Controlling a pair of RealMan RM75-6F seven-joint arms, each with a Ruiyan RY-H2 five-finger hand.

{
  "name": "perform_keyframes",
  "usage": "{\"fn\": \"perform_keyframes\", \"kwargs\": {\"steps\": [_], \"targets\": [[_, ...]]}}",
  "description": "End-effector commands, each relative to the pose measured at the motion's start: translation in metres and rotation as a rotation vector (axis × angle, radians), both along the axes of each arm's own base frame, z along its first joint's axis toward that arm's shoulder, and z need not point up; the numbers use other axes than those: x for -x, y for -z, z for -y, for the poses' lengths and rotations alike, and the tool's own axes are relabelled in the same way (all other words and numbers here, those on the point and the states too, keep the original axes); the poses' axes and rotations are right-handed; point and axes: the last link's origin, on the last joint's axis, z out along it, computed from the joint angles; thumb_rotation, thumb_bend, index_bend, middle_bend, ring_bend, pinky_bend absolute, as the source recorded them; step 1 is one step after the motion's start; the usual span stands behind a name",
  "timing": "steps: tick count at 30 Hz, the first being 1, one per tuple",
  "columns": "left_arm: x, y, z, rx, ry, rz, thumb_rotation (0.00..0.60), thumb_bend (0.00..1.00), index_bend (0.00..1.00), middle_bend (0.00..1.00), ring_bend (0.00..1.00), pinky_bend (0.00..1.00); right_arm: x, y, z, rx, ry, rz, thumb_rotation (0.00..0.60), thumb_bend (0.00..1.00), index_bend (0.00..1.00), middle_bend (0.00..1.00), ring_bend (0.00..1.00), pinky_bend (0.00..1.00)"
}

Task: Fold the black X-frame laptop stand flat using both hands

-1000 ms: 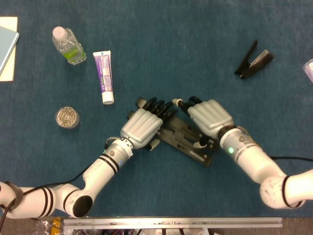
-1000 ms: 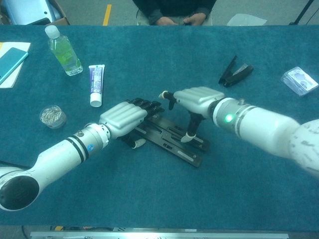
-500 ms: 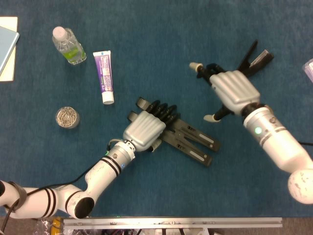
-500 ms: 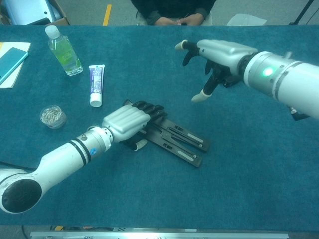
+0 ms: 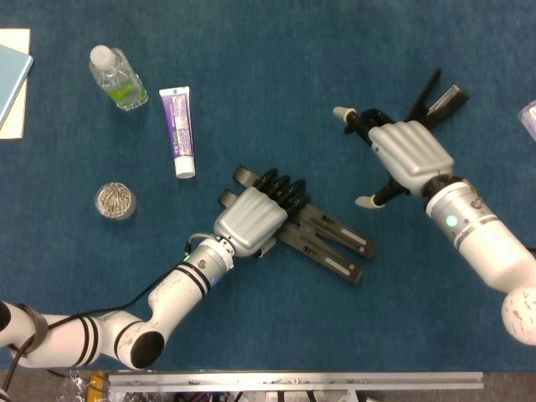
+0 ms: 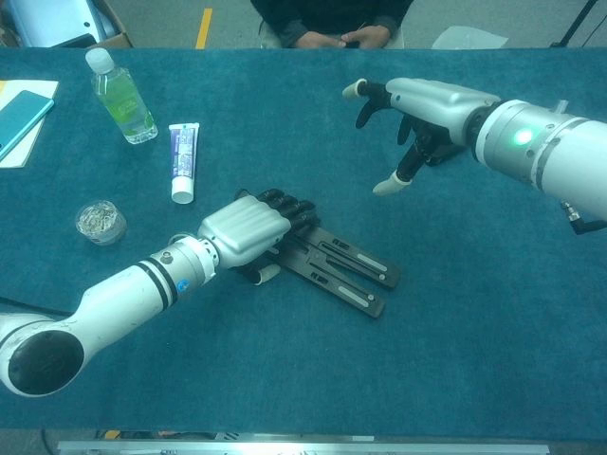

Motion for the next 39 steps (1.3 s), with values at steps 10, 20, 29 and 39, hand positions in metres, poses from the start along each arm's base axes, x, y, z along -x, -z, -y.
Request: {"fn": "perform_keyframes", "kwargs": {"steps": [10,20,29,39], "targets": [[-0.002,-0.006,-0.005,-0.003,0.038,-0.063,0.600,0.36,0.14,0.00,0.00,0.00,0.001,0.002,0.001,-0.008,0.006,0.023,0.600,0.00,0.00,0.23,0.10,0.34],[-0.002,-0.012,-0.009,-0.012,0.043,-0.068,0.600,0.43,0.21,0.00,0.00,0.00,0.001,0.003,0.000,-0.019,0.009,0.035,0.600,0.00,0.00,0.22,0.10,0.34],[0.000,-0.016,-0.010,-0.003,0.059,-0.056,0.600,0.48,0.29,0.00,0.00,0.00,-0.001,0.005,-0.001,-0.023,0.010,0.039,0.600,0.00,0.00,0.22,0.10,0.34],[0.001,-0.019,-0.015,-0.005,0.051,-0.042,0.600,0.54,0.32,0.00,0.00,0.00,-0.001,0.008,-0.001,-0.024,0.012,0.037,0.600,0.00,0.00,0.22,0.10,0.34]]}}
